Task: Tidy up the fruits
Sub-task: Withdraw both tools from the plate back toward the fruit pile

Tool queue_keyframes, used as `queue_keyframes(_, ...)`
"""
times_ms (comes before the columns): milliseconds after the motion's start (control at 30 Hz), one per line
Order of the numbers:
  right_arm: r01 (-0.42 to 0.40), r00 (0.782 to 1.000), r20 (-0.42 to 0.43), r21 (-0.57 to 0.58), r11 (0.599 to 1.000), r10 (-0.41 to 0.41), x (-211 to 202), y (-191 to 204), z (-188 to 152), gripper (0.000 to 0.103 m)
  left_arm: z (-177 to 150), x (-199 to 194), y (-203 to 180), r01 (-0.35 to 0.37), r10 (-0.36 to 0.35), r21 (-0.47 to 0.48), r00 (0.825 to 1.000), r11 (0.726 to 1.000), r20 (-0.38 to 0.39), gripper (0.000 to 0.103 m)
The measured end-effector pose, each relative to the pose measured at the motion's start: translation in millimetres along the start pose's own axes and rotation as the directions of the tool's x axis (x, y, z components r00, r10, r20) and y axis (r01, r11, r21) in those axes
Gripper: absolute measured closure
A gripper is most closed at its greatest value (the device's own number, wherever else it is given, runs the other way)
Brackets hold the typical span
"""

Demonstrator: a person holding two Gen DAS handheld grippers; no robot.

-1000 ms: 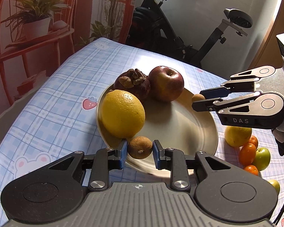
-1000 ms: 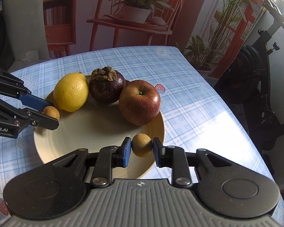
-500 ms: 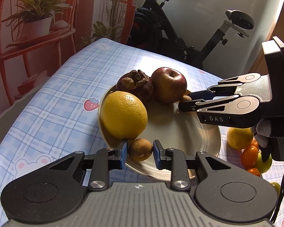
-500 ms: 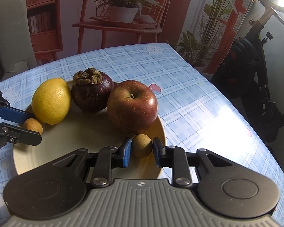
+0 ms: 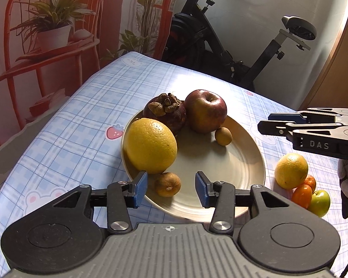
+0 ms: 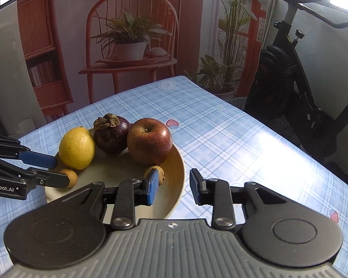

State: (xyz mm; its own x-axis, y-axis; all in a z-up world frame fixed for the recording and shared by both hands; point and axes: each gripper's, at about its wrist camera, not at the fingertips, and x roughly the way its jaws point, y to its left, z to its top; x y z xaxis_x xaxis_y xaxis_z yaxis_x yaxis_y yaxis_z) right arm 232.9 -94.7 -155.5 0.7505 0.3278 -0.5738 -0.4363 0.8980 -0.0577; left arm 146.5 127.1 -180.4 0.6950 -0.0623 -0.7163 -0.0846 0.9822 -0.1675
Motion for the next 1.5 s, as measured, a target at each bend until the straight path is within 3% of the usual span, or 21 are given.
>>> queue_keyframes(167,0.013,0.997,0.077,0.161,0.987,-0.026,-46,-19,-18,0.070,2,-11,-11,-0.009,0.009,0.013,1.000,1.000,0.021,0.053)
queue_keyframes(400,0.066,0.986,0.130,0.285,0.956,-0.107,-95,-32,-63,0.070,3,-20,-40,0.022,-0.025,0.077,0.999,0.997,0.037,0.053)
queue_keyframes(600,0.113,0.981,0.107,0.348,0.931,-0.159,-117,-40,-103,0.070,3,-19,-67,0.073,-0.076,0.115,0.997,0.991,0.018,0.053)
queue_keyframes(900,0.066,0.990,0.089,0.373,0.926,-0.106,-132,-32,-134,0.070,-3,-10,-107,0.162,-0.154,0.196,0.986,0.967,-0.056,0.053)
queue_keyframes(967,0.053,0.992,0.086,0.367,0.929,-0.091,-131,-28,-135,0.065,-2,-8,-114,0.177,-0.166,0.209,0.984,0.962,-0.066,0.053)
queue_keyframes(1100,0.050,0.994,0.070,0.368,0.929,-0.081,-124,-25,-137,0.064,0,0,-126,0.229,-0.211,0.216,0.972,0.949,-0.100,0.054)
queue_keyframes(1300,0.044,0.996,0.052,0.397,0.917,-0.070,-117,-28,-138,0.058,-3,16,-147,0.347,-0.303,0.246,0.932,0.905,-0.201,0.055)
queue_keyframes(1500,0.044,0.997,0.035,0.424,0.905,-0.065,-112,-34,-143,0.057,-7,28,-163,0.401,-0.334,0.277,0.906,0.873,-0.259,0.063)
